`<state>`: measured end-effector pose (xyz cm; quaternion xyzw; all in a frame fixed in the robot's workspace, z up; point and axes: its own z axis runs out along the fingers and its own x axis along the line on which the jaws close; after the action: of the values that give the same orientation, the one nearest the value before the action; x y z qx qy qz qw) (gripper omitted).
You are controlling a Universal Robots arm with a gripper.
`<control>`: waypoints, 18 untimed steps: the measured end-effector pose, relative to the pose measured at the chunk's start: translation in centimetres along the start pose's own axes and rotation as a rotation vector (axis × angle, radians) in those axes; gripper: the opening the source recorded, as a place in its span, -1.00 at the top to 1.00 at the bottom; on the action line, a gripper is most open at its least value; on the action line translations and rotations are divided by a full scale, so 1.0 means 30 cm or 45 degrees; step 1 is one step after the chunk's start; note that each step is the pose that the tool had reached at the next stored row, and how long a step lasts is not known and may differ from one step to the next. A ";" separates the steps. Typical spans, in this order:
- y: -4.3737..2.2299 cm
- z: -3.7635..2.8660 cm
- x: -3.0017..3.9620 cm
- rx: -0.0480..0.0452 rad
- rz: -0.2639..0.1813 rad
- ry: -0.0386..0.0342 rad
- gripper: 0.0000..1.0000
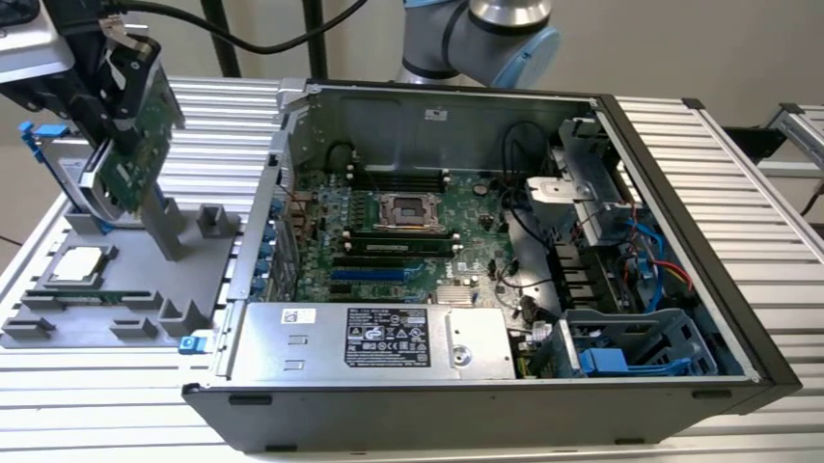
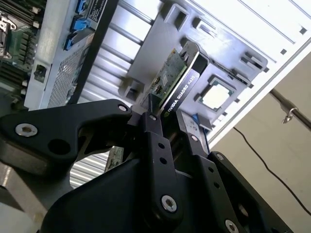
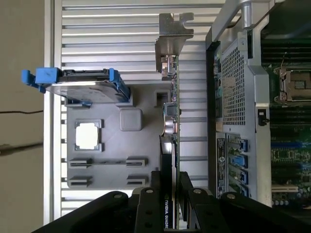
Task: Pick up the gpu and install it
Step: 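Pick up the gpu and move the gpu toward the slot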
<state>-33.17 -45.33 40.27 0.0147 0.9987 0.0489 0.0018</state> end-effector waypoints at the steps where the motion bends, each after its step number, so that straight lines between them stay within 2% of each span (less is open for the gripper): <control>1: 0.000 -0.003 0.000 0.000 0.000 0.0000 1.00; 8: 0.002 -0.024 0.000 -0.002 0.000 0.0000 1.00; 18: 0.003 -0.025 -0.005 -0.002 0.000 0.0002 1.00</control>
<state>-33.01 -45.33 41.02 0.0146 0.9987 0.0496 0.0018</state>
